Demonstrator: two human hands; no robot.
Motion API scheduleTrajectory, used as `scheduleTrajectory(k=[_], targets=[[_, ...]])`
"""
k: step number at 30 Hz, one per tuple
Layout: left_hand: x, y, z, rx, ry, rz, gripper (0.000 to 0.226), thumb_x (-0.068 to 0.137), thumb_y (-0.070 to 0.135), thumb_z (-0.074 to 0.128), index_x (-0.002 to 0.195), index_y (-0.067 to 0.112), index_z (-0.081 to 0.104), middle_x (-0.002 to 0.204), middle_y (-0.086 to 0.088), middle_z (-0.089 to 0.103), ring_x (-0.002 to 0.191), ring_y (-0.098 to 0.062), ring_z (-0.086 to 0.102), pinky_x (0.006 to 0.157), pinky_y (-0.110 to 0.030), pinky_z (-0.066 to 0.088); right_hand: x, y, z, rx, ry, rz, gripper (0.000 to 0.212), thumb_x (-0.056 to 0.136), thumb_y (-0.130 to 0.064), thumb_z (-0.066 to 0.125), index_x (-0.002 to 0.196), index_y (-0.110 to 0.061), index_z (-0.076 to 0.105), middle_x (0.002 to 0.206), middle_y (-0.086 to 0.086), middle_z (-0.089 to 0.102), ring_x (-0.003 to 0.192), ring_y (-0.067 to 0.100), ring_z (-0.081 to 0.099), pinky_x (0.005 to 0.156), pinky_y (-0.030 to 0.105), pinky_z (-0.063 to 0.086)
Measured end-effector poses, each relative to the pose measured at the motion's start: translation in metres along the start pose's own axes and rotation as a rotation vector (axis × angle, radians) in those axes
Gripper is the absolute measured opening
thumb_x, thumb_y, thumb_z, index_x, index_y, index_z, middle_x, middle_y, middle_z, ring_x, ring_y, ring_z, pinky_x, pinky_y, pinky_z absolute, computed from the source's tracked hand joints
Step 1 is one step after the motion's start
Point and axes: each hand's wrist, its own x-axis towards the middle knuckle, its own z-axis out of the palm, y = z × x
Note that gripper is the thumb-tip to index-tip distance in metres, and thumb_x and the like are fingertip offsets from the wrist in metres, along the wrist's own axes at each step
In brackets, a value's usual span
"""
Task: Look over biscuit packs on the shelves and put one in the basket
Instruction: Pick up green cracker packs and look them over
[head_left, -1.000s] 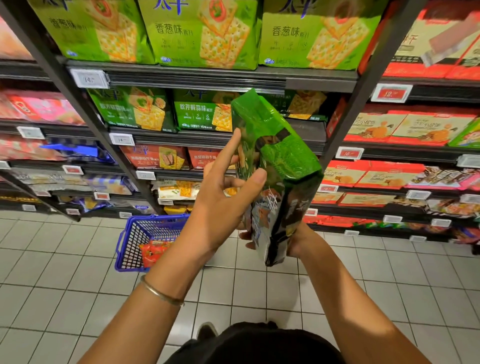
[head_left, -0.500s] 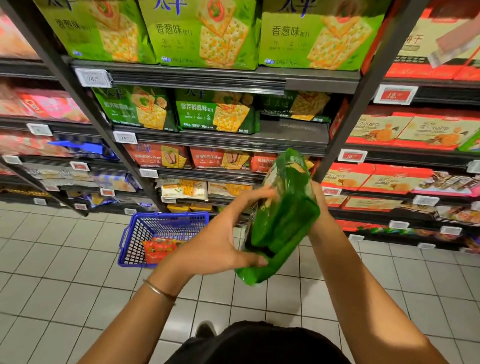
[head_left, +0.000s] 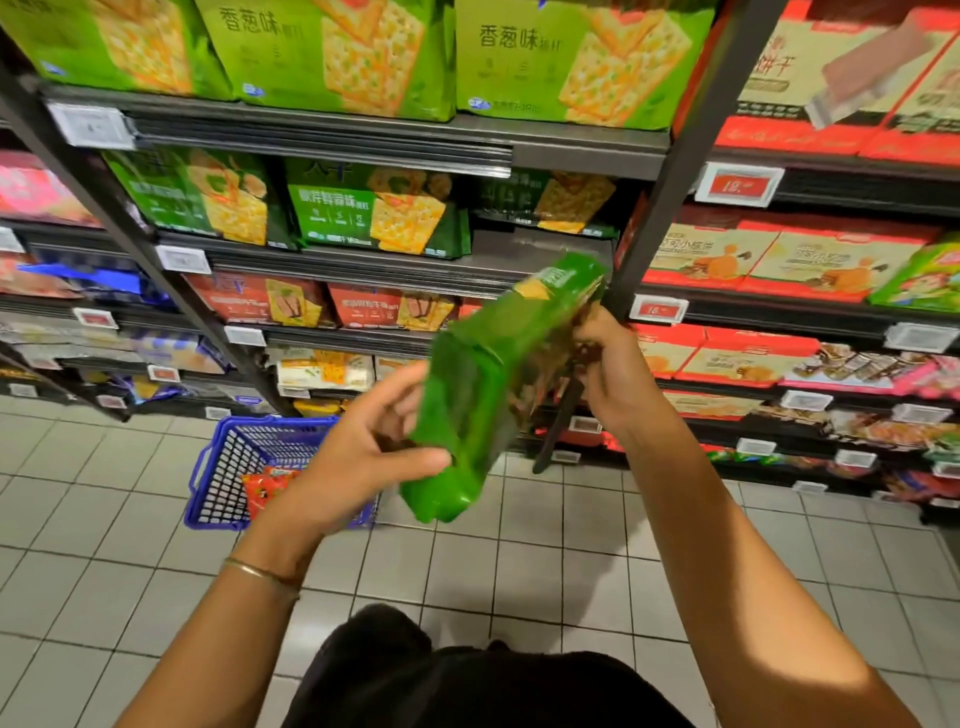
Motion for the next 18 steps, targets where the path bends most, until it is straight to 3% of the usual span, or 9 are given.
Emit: scheduleTrajectory(k=[2, 3, 5, 7, 10, 12, 15, 16, 18], targets=[[0.002, 0.002, -0.007, -0.303, 0.123, -0.057, 0.050, 0.083, 0.002, 0.068, 0.126, 0.027, 0.075, 0.126, -0.006, 0.075, 0.113, -0.023, 0.073, 0.093, -0.041, 0.062, 0.003, 0.003, -0.015, -0.002, -0.004, 0.001, 0.032, 0.081, -0.020, 0.062, 0.112, -0.016, 0.069, 0.101, 0.001, 0.073, 0.098, 0.022, 0.066, 0.092, 0.041, 0.046], [0.004, 0.001, -0.013, -0.456, 0.157, -0.102, 0.046, 0.078, 0.011, 0.079, 0.122, 0.023, 0.077, 0.126, -0.009, 0.075, 0.113, -0.026, 0.074, 0.092, -0.046, 0.062, 0.006, 0.005, -0.024, 0.048, -0.011, 0.002, 0.028, 0.089, -0.019, 0.062, 0.115, -0.015, 0.071, 0.102, 0.000, 0.076, 0.098, 0.020, 0.070, 0.094, 0.040, 0.049], [0.013, -0.004, -0.024, -0.589, 0.208, -0.191, 0.076, 0.052, 0.045, 0.101, 0.120, 0.019, 0.079, 0.128, -0.011, 0.074, 0.115, -0.031, 0.073, 0.093, -0.054, 0.060, 0.014, 0.004, -0.037, 0.131, -0.067, -0.008, 0.028, 0.096, -0.015, 0.059, 0.120, -0.011, 0.073, 0.112, 0.006, 0.078, 0.105, 0.022, 0.074, 0.089, 0.037, 0.058], [0.028, -0.007, -0.028, -0.562, 0.255, -0.248, 0.083, 0.047, 0.065, 0.096, 0.117, 0.023, 0.081, 0.127, -0.009, 0.075, 0.114, -0.030, 0.073, 0.094, -0.056, 0.059, 0.022, -0.003, -0.046, 0.118, -0.134, -0.013, 0.032, 0.098, -0.015, 0.058, 0.127, -0.008, 0.071, 0.123, 0.014, 0.075, 0.116, 0.029, 0.072, 0.087, 0.037, 0.061], [0.061, -0.020, -0.043, -0.536, 0.382, -0.328, 0.036, 0.082, 0.050, 0.072, 0.106, 0.026, 0.085, 0.118, -0.006, 0.079, 0.104, -0.026, 0.077, 0.078, -0.046, 0.065, 0.040, -0.014, -0.053, 0.050, -0.256, -0.029, 0.042, 0.103, -0.019, 0.056, 0.139, 0.000, 0.061, 0.143, 0.027, 0.060, 0.135, 0.042, 0.056, 0.109, 0.052, 0.050], [0.087, -0.031, -0.058, -0.471, 0.437, -0.397, 0.034, 0.088, 0.040, 0.067, 0.110, 0.020, 0.083, 0.116, -0.010, 0.079, 0.099, -0.027, 0.079, 0.073, -0.041, 0.064, 0.056, -0.016, -0.054, -0.032, -0.273, -0.051, 0.042, 0.104, -0.020, 0.056, 0.141, 0.000, 0.059, 0.144, 0.029, 0.058, 0.137, 0.044, 0.054, 0.115, 0.055, 0.043], [0.130, -0.043, -0.073, -0.220, 0.459, -0.447, 0.056, 0.081, 0.036, 0.075, 0.128, 0.007, 0.069, 0.114, -0.016, 0.078, 0.090, -0.026, 0.080, 0.070, -0.038, 0.064, 0.083, -0.018, -0.052, -0.134, -0.106, -0.035, 0.039, 0.097, -0.006, 0.064, 0.136, -0.007, 0.064, 0.126, 0.023, 0.071, 0.117, 0.038, 0.070, 0.098, 0.050, 0.058], [0.145, -0.047, -0.077, -0.150, 0.444, -0.438, 0.056, 0.082, 0.035, 0.075, 0.130, 0.008, 0.066, 0.115, -0.016, 0.078, 0.092, -0.026, 0.079, 0.073, -0.038, 0.065, 0.092, -0.017, -0.052, -0.156, -0.047, -0.028, 0.043, 0.094, -0.001, 0.066, 0.137, -0.007, 0.062, 0.123, 0.022, 0.073, 0.112, 0.037, 0.072, 0.090, 0.047, 0.061], [0.176, -0.054, -0.081, -0.035, 0.397, -0.411, 0.037, 0.094, 0.027, 0.071, 0.129, 0.014, 0.066, 0.120, -0.013, 0.077, 0.102, -0.027, 0.077, 0.085, -0.042, 0.064, 0.106, -0.015, -0.049, -0.180, 0.106, -0.034, 0.056, 0.088, 0.007, 0.071, 0.139, -0.010, 0.059, 0.124, 0.022, 0.071, 0.114, 0.039, 0.070, 0.090, 0.048, 0.060]])
